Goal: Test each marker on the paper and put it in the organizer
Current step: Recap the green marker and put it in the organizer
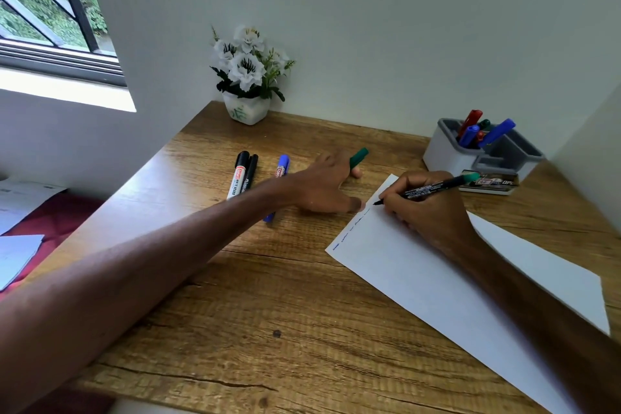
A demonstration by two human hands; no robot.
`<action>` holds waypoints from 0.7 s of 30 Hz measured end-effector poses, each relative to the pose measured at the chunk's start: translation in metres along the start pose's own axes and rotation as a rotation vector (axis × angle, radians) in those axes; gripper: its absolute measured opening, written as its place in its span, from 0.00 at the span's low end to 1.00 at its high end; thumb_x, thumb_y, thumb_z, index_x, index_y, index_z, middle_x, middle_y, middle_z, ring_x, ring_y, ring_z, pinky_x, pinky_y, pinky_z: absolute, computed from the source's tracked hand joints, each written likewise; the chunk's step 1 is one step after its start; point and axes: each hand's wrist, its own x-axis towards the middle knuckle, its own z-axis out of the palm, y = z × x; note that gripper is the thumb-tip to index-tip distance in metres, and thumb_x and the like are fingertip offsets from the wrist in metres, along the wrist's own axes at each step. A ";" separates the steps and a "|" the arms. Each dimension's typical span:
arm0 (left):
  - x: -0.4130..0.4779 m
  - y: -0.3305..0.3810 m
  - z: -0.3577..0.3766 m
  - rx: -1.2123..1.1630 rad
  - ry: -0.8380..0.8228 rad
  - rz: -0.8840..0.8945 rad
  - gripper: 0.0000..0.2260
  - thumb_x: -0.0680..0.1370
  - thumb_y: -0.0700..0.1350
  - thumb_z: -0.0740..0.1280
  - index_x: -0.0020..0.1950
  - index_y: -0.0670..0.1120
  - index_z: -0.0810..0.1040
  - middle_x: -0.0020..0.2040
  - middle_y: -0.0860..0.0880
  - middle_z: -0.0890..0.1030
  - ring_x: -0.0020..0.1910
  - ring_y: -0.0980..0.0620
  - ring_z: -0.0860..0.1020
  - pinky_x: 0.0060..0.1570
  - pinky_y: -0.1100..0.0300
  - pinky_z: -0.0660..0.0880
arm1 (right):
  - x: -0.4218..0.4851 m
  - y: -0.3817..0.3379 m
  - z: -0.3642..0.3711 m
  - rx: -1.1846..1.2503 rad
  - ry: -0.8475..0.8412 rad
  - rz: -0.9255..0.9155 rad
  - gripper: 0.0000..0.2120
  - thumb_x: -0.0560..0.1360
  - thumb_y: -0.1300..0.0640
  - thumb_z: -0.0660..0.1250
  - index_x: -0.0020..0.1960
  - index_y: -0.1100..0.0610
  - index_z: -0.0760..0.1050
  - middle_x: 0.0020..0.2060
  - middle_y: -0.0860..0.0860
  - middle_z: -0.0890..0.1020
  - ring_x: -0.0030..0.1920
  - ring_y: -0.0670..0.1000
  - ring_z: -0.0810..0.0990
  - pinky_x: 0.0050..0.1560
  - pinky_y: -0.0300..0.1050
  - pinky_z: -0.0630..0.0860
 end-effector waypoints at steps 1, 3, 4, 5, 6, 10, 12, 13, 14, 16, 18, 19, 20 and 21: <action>0.000 0.000 0.000 0.004 -0.001 0.000 0.27 0.79 0.51 0.71 0.72 0.44 0.64 0.73 0.50 0.69 0.74 0.49 0.62 0.73 0.50 0.64 | 0.000 0.000 0.000 -0.004 0.000 0.005 0.09 0.72 0.70 0.72 0.37 0.60 0.85 0.28 0.47 0.83 0.27 0.42 0.78 0.28 0.32 0.71; 0.000 0.000 0.000 0.005 -0.001 -0.002 0.26 0.80 0.51 0.71 0.72 0.44 0.64 0.73 0.50 0.69 0.73 0.49 0.62 0.73 0.51 0.64 | 0.001 0.001 0.000 -0.009 -0.001 0.012 0.10 0.72 0.70 0.71 0.37 0.60 0.85 0.28 0.46 0.83 0.27 0.42 0.78 0.28 0.32 0.71; 0.000 0.000 0.000 0.004 0.001 -0.002 0.26 0.80 0.51 0.71 0.72 0.44 0.64 0.73 0.50 0.69 0.73 0.49 0.62 0.72 0.51 0.63 | 0.001 0.001 0.001 -0.009 0.000 0.013 0.10 0.72 0.70 0.71 0.37 0.60 0.85 0.27 0.46 0.83 0.27 0.42 0.78 0.28 0.32 0.71; 0.000 0.000 0.000 0.003 0.002 -0.003 0.26 0.80 0.51 0.71 0.72 0.44 0.64 0.74 0.50 0.69 0.73 0.49 0.62 0.72 0.52 0.63 | 0.001 0.001 0.000 -0.005 -0.001 0.013 0.09 0.72 0.70 0.71 0.36 0.60 0.85 0.27 0.46 0.83 0.27 0.41 0.78 0.28 0.32 0.70; 0.000 0.000 0.000 0.002 0.005 -0.003 0.26 0.79 0.51 0.71 0.72 0.45 0.64 0.74 0.50 0.69 0.73 0.50 0.62 0.71 0.52 0.63 | 0.001 0.002 0.001 -0.001 -0.002 0.016 0.09 0.72 0.70 0.72 0.37 0.61 0.85 0.27 0.46 0.83 0.27 0.41 0.78 0.28 0.31 0.70; 0.001 0.000 0.001 0.007 0.005 -0.006 0.26 0.79 0.52 0.71 0.71 0.45 0.64 0.74 0.50 0.69 0.74 0.49 0.62 0.72 0.51 0.63 | 0.002 0.003 0.002 -0.024 -0.005 0.016 0.07 0.72 0.70 0.73 0.37 0.61 0.85 0.29 0.47 0.84 0.28 0.41 0.79 0.29 0.31 0.71; 0.001 0.000 0.001 0.014 0.004 -0.006 0.26 0.80 0.52 0.71 0.71 0.45 0.64 0.74 0.50 0.69 0.74 0.49 0.62 0.73 0.50 0.64 | 0.003 0.003 0.001 -0.025 -0.005 0.019 0.07 0.72 0.69 0.73 0.37 0.61 0.85 0.30 0.48 0.84 0.28 0.41 0.80 0.29 0.31 0.71; 0.000 0.001 0.001 0.017 0.005 -0.004 0.26 0.80 0.52 0.71 0.71 0.45 0.64 0.74 0.49 0.69 0.74 0.48 0.62 0.72 0.50 0.64 | 0.003 0.003 0.001 -0.025 -0.005 0.021 0.07 0.72 0.69 0.73 0.37 0.61 0.85 0.30 0.48 0.84 0.28 0.41 0.79 0.29 0.31 0.71; 0.000 0.001 0.001 0.017 0.007 -0.003 0.26 0.80 0.52 0.71 0.71 0.45 0.64 0.74 0.49 0.69 0.74 0.48 0.62 0.72 0.50 0.64 | 0.003 0.003 0.001 -0.026 -0.003 0.022 0.07 0.72 0.69 0.73 0.37 0.61 0.85 0.30 0.49 0.84 0.28 0.41 0.79 0.29 0.31 0.71; 0.000 0.001 0.001 0.018 0.007 -0.002 0.26 0.79 0.52 0.71 0.71 0.45 0.64 0.74 0.49 0.69 0.74 0.48 0.62 0.72 0.50 0.64 | 0.003 0.003 0.002 -0.032 0.000 0.018 0.07 0.72 0.69 0.73 0.37 0.61 0.85 0.30 0.49 0.84 0.28 0.41 0.79 0.29 0.31 0.71; 0.000 0.001 0.001 0.021 0.005 -0.003 0.26 0.80 0.52 0.71 0.71 0.45 0.64 0.73 0.49 0.69 0.73 0.48 0.63 0.73 0.49 0.65 | 0.002 0.003 0.001 -0.035 0.000 0.018 0.07 0.72 0.69 0.73 0.37 0.61 0.85 0.30 0.49 0.84 0.28 0.41 0.79 0.29 0.31 0.71; 0.000 0.002 0.001 0.022 0.005 -0.003 0.25 0.80 0.52 0.71 0.71 0.45 0.64 0.73 0.49 0.69 0.73 0.49 0.63 0.73 0.49 0.65 | 0.002 0.003 0.001 -0.036 0.002 0.020 0.07 0.72 0.69 0.72 0.37 0.61 0.85 0.30 0.49 0.84 0.28 0.41 0.79 0.29 0.31 0.71; 0.000 0.002 0.001 0.019 0.007 -0.004 0.25 0.79 0.52 0.71 0.70 0.45 0.64 0.73 0.50 0.70 0.73 0.49 0.63 0.73 0.49 0.65 | 0.002 0.003 0.001 -0.036 0.005 0.023 0.07 0.72 0.69 0.72 0.37 0.61 0.85 0.30 0.49 0.84 0.28 0.41 0.79 0.29 0.32 0.71; 0.000 0.002 0.001 0.016 0.008 -0.004 0.25 0.79 0.52 0.71 0.70 0.45 0.64 0.73 0.50 0.70 0.73 0.49 0.63 0.72 0.49 0.65 | 0.002 0.003 0.001 -0.036 0.010 0.025 0.07 0.72 0.69 0.73 0.38 0.61 0.85 0.30 0.50 0.84 0.28 0.41 0.79 0.29 0.32 0.71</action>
